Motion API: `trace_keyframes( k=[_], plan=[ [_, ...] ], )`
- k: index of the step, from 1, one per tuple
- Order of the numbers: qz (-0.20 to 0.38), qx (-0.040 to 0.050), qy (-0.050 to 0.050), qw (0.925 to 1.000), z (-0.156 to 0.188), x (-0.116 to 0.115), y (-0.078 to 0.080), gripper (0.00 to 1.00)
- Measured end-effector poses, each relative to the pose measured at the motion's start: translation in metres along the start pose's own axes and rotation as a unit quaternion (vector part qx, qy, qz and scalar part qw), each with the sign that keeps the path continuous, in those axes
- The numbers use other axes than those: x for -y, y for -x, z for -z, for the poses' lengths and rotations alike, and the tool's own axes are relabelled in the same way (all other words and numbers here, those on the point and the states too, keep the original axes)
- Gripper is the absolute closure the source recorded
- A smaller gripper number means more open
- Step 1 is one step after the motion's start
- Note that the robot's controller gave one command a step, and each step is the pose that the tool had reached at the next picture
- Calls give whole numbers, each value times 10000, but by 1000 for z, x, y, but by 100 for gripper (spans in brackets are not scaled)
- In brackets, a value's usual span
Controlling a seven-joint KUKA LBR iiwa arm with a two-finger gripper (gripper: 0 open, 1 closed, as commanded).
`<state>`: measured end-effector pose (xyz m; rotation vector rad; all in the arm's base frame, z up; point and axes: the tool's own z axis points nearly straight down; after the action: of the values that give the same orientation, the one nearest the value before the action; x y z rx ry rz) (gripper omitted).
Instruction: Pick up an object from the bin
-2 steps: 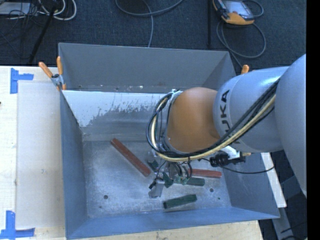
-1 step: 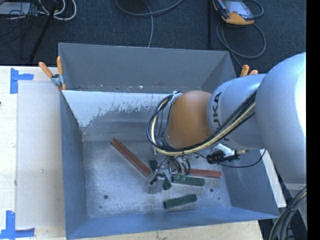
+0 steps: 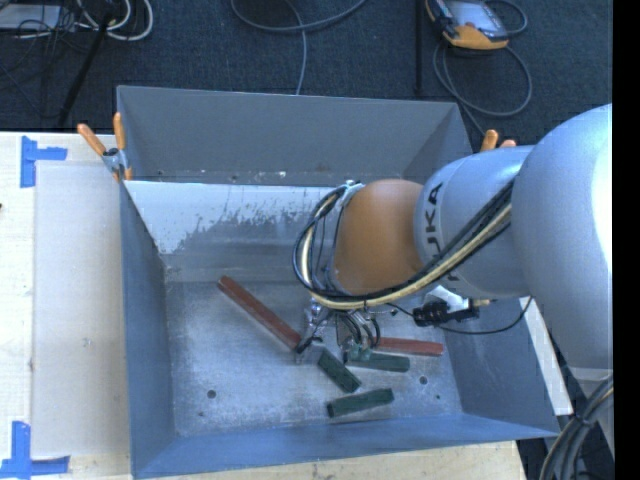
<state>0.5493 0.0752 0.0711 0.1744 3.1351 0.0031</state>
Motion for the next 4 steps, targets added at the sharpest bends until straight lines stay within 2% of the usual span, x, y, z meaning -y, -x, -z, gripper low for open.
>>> trace_keyframes(
  k=[1, 2, 3, 4],
  plan=[
    [-8, -12, -8, 10000, -2, 1, -1, 0],
    [-12, -13, -6, 10000, -2, 0, -1, 100],
    [-17, -13, -6, 10000, -2, 0, -1, 0],
    [878, -7, -26, 9961, 2, 109, 16, 0]
  ],
)
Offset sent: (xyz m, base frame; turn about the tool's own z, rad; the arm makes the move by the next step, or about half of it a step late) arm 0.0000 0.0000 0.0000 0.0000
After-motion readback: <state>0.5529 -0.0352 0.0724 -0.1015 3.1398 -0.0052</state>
